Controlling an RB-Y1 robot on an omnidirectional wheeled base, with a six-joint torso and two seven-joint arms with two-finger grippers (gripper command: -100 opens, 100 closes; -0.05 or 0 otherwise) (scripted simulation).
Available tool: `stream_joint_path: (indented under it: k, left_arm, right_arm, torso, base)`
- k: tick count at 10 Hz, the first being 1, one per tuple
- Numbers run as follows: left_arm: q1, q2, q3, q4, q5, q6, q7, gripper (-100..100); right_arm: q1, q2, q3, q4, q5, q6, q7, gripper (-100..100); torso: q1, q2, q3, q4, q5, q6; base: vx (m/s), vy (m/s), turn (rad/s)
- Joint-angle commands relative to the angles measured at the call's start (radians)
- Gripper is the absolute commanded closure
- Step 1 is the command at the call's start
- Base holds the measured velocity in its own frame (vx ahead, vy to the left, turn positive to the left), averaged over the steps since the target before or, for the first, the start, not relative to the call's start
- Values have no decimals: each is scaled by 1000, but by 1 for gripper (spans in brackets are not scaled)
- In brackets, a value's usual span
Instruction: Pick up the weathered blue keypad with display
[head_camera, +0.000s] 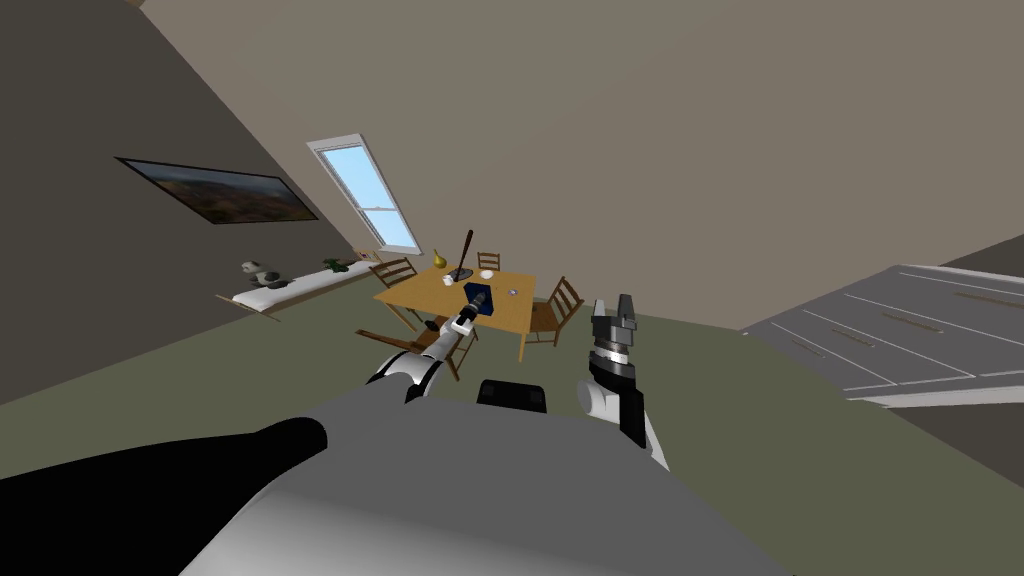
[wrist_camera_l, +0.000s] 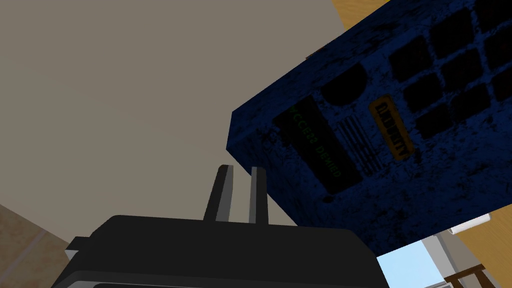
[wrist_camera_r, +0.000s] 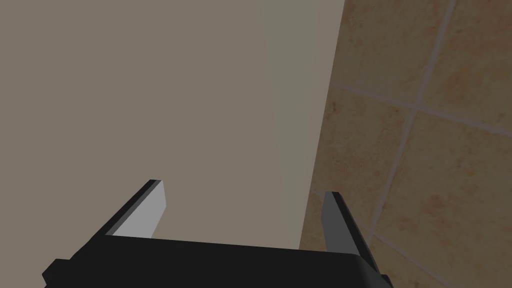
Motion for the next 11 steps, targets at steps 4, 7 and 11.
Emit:
stream_joint_path:
  k: [4,7,11]
  left_arm:
    - [-8,-24,-15,30,9,-82,-25,-100]
    - [10,-44,-36,34,22,-152,-43,-100]
    - [51,-60,-56,43,42,-223,-65,-100]
  right_arm:
    - [0,0,0,0,0,0,0,0]
    - [0,0,0,0,0,0,0,0]
    - [0,0,0,0,0,0,0,0]
  torso:
    - [3,0,0,0,1,0]
    - [3,-1,0,0,1,0]
    - [1,-2,-1,0,1,0]
  base:
    - [3,94,50]
    - [19,100,55]
    - [37,75,14]
